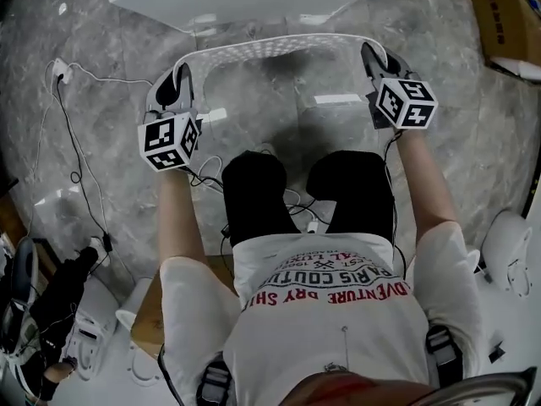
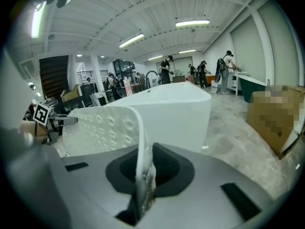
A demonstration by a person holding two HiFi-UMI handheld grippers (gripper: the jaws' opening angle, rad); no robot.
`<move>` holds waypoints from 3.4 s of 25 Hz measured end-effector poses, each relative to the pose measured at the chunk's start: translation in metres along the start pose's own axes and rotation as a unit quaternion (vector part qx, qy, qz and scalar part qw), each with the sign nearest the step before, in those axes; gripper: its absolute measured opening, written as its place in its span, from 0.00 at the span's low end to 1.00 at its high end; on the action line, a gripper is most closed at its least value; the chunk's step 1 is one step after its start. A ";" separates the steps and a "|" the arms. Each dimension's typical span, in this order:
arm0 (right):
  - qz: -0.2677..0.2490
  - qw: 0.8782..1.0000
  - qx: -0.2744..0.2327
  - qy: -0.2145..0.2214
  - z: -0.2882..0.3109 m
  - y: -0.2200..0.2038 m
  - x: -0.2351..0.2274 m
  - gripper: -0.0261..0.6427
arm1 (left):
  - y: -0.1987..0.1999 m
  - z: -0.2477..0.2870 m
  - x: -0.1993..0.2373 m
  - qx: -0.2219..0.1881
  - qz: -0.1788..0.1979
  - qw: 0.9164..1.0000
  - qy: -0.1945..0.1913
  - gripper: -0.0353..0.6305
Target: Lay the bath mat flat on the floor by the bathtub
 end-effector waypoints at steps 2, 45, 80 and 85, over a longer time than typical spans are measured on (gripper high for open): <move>-0.016 1.000 -0.008 -0.004 0.021 -0.022 -0.011 0.06 | -0.025 0.024 0.003 -0.002 0.020 1.000 -0.004 0.08; -0.087 0.983 0.094 0.131 0.191 -0.262 -0.042 0.10 | -0.277 0.157 0.065 0.091 0.009 0.992 -0.087 0.08; -0.164 0.888 0.335 0.267 0.201 -0.360 0.004 0.48 | -0.401 0.147 0.039 0.322 0.021 0.938 -0.125 0.54; -0.206 0.863 0.335 0.315 0.197 -0.310 0.001 0.48 | -0.385 0.117 0.047 0.357 0.048 0.921 -0.148 0.58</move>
Point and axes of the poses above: the fingertips, and each gripper's own axes: z forward along the fingers, x to its left, y out of its top, the point moved 10 cm from there along -z, backward along the fingers, and after that the axes turned 11 degrees about -z, right-handed, at the moved point
